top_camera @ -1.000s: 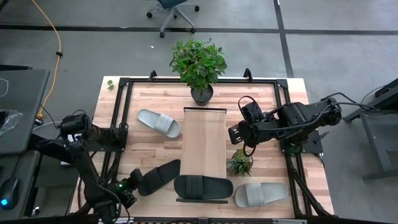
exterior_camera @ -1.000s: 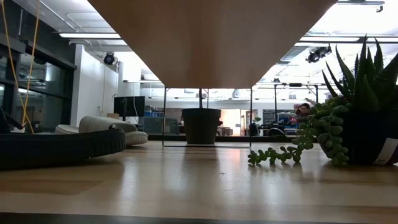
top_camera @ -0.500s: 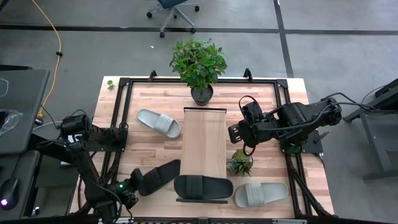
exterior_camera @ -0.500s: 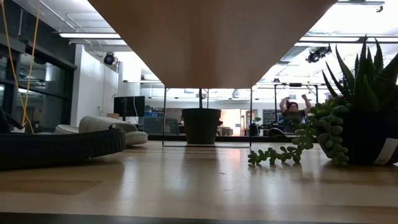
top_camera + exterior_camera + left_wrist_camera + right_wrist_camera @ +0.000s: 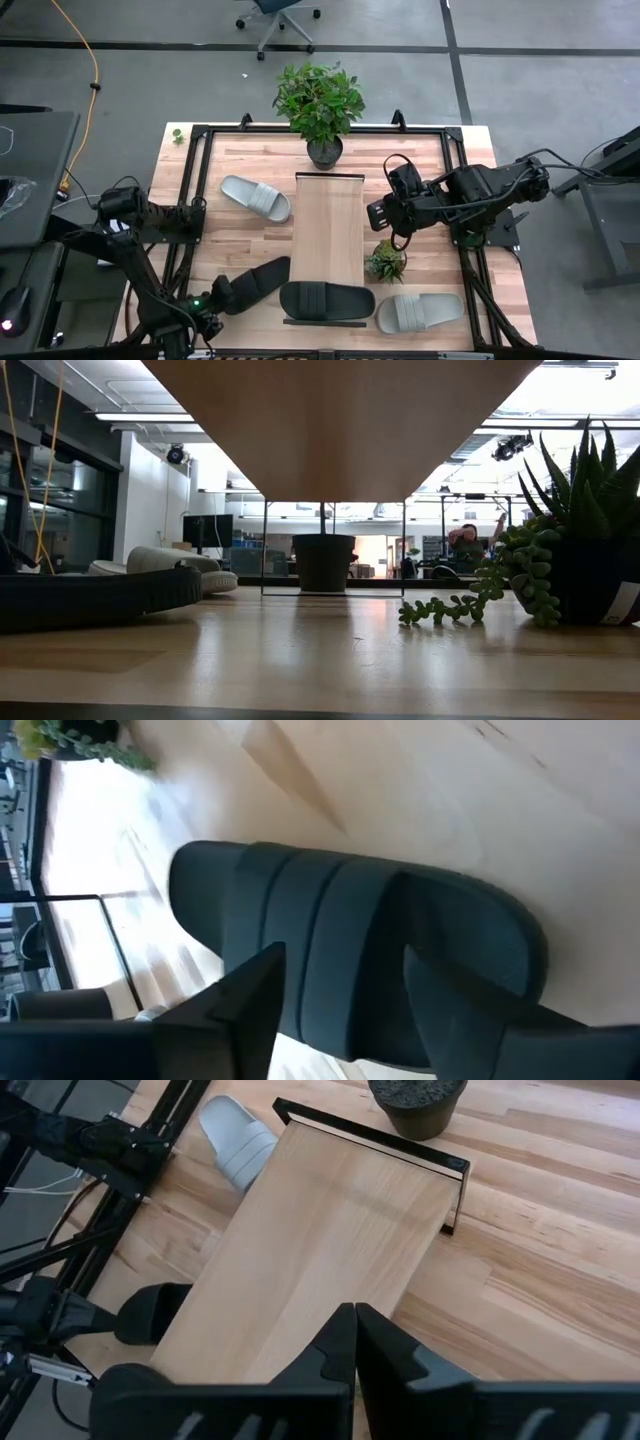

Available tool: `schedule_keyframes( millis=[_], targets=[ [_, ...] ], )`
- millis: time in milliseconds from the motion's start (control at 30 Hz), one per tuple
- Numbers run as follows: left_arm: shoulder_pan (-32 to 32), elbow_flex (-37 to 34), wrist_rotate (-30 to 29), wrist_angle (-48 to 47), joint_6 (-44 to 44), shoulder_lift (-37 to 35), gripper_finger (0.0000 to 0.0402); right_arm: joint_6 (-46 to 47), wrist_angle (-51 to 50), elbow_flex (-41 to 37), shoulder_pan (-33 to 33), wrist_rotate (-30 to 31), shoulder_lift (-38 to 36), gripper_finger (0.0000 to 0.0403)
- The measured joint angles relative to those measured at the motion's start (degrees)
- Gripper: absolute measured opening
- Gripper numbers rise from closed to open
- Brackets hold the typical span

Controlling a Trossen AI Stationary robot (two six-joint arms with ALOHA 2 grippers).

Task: Pick and place slides into the shelf
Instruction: Put the black slide into the shelf

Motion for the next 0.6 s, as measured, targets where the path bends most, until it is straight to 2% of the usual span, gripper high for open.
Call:
schedule_keyframes(
  millis=[200, 600],
  targets=[
    [0.0, 0.0, 1.3, -0.6, 0.0, 2.5, 0.0217, -0.1, 0.0, 0.0, 0.0, 0.0, 0.0, 0.0000],
    [0.0, 0.0, 0.6, -1.0, 0.0, 3.3, 0.0176, -0.1, 0.0, 0.0, 0.0, 0.0, 0.0, 0.0000]
  ],
)
